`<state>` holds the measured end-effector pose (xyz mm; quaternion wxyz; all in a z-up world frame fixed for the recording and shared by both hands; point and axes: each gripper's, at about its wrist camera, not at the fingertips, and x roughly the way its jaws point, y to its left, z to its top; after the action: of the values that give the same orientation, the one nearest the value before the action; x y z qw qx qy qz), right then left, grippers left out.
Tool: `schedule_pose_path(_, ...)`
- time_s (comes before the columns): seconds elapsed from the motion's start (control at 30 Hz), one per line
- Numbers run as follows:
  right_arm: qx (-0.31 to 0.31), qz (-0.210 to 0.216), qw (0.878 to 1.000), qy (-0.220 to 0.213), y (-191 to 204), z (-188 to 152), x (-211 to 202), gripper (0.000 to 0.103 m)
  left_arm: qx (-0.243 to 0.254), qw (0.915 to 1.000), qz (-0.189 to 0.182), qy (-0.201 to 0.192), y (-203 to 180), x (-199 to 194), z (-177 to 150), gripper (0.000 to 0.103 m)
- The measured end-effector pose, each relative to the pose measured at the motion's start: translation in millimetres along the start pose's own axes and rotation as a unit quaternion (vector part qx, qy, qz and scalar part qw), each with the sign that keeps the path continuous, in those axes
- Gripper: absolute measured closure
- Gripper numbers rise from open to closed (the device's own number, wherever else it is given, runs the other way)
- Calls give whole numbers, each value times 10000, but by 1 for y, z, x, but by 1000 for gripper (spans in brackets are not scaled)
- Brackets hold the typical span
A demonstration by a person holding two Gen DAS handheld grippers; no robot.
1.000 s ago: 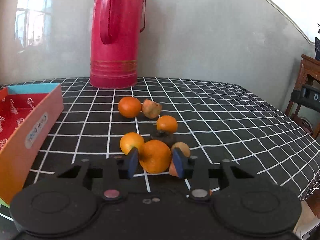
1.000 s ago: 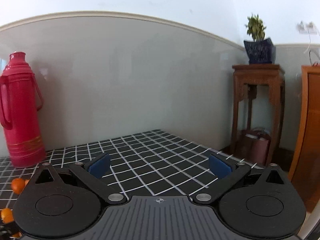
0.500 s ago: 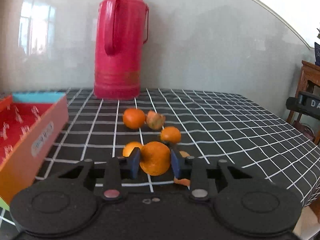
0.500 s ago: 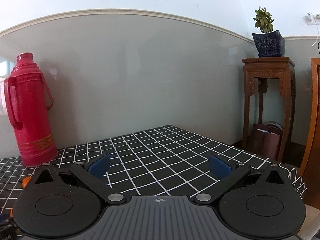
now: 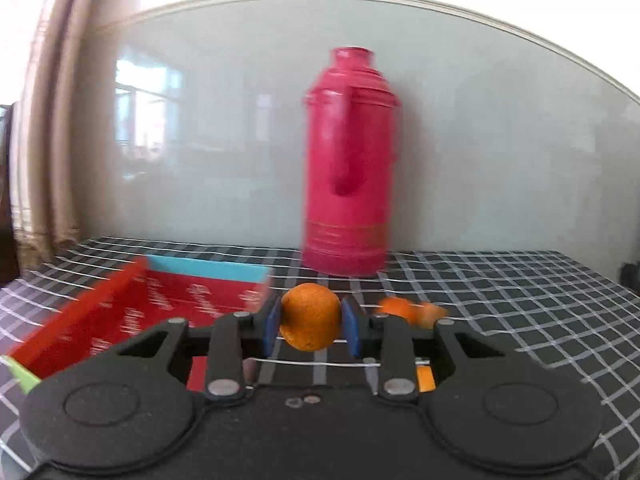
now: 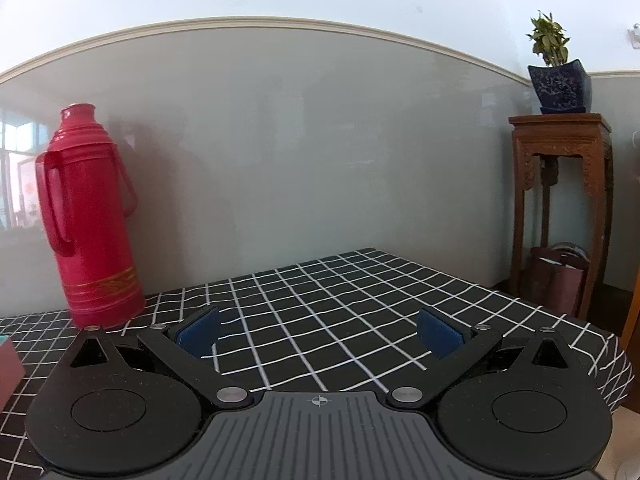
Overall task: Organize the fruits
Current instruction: 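Carry the large orange with the left gripper into the box and release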
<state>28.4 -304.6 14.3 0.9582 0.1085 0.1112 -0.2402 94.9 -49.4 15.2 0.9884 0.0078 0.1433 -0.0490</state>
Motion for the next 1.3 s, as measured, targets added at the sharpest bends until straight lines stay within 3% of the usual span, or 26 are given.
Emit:
schedule_pose_path(0.27,-169,418,9989,162,25,-5,2,0,-530,9947,773,415,56,4,2,79)
schedule_pose_path(0.53,-550,1285,9869,800,50,-24,11,0,-939,9839,994,1147,86,16,-8,79)
schedule_pose_path(0.67,-730,1636,9768,1175,62,-39,14,0,-925,9837,1080,1103,88,11,-8,74)
schedule_pose_path(0.9,-884,1954,9689,1235,75,-48,9,1,-1032,9862,1022,801,93,-3,-1,64)
schedule_pose_path(0.97,-902,2022,9667,1283,78,-49,9,21,-1029,9862,1083,707,95,-6,2,63)
schedule_pose_path(1.0,-909,2039,9651,1368,79,-50,10,40,-1025,9861,1115,676,97,-8,2,62)
schedule_pose_path(1.17,-863,2088,9605,1627,81,-53,16,43,-1107,9837,1303,563,107,-13,5,44)
schedule_pose_path(1.3,-886,2221,9562,1686,88,-58,17,45,-1142,9827,1379,473,113,-18,7,42)
